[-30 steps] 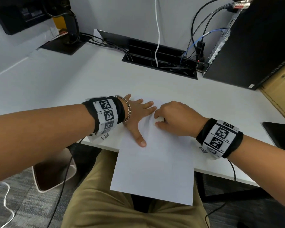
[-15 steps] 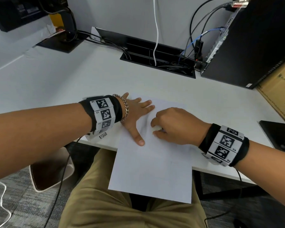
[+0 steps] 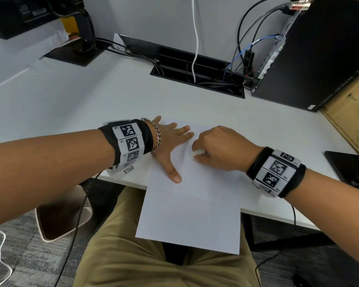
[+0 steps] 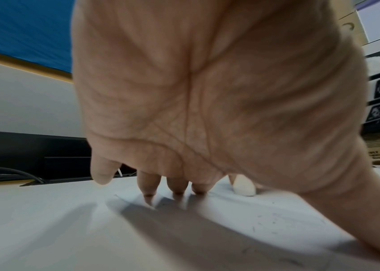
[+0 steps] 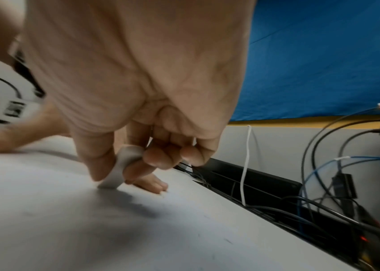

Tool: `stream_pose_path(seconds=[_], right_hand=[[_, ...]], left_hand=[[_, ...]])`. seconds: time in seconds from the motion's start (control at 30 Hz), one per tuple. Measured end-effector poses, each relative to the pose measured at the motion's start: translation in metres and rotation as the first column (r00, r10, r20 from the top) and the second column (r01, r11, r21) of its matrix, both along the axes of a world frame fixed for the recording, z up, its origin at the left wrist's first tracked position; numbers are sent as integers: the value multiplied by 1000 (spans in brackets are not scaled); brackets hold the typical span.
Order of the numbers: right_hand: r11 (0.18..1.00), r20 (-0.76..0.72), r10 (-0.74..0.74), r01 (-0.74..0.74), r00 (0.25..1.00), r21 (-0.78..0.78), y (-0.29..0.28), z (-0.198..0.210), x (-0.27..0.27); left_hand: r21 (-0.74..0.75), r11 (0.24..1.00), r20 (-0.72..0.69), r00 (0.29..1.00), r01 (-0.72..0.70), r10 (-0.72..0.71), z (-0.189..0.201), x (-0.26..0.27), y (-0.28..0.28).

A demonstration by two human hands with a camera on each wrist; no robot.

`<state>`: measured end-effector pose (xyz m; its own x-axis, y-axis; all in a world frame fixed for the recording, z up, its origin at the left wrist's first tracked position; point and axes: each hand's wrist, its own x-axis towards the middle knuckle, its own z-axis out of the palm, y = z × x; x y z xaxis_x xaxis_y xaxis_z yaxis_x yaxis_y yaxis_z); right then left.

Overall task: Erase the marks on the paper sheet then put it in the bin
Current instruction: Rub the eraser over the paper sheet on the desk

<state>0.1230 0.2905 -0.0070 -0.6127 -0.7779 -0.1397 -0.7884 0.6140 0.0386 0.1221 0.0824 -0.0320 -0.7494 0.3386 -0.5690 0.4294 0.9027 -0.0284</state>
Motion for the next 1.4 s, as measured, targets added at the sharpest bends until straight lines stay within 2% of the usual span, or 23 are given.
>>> stream_pose_path(seconds=[0.17,0.27,0.43,0.6,0.7,0.87,1.0,1.07,1.17,1.4], right_hand=[[991,55,-127,129,990,-38,-1,-6,-7],[988,124,-143,148,982,-34,8,-3,7],[961,132,-234,250,963,-120,35,8,31],[960,158,-256,270,954,-75,46,-5,62],[946,124,-301,312,946,-83,54,-13,58],[919,101,-378,386,920,-77,66,-13,36],[918,106,-386,392,916,-50,65,-11,28],[919,123,-385,392,915,-33,63,-10,28],[926,128,-369,376,920,-35,58,-7,26],[953,125,-285,295,950,-74,30,-9,14]], left_hand=[[14,1000,4,1000,-7,7,2,2,0],[19,1000,9,1000,-12,12,2,2,0],[0,1000,-18,1000,-16,16,5,5,-1],[-40,997,-76,995,-63,60,6,14,3],[-91,990,-86,991,-110,102,11,27,1],[-178,982,-103,993,-69,52,21,43,-1],[-62,994,-172,982,-87,75,27,36,10],[10,995,-113,989,-98,99,26,26,14],[36,995,0,996,-92,92,20,14,15],[24,998,34,997,-64,63,9,5,17]])
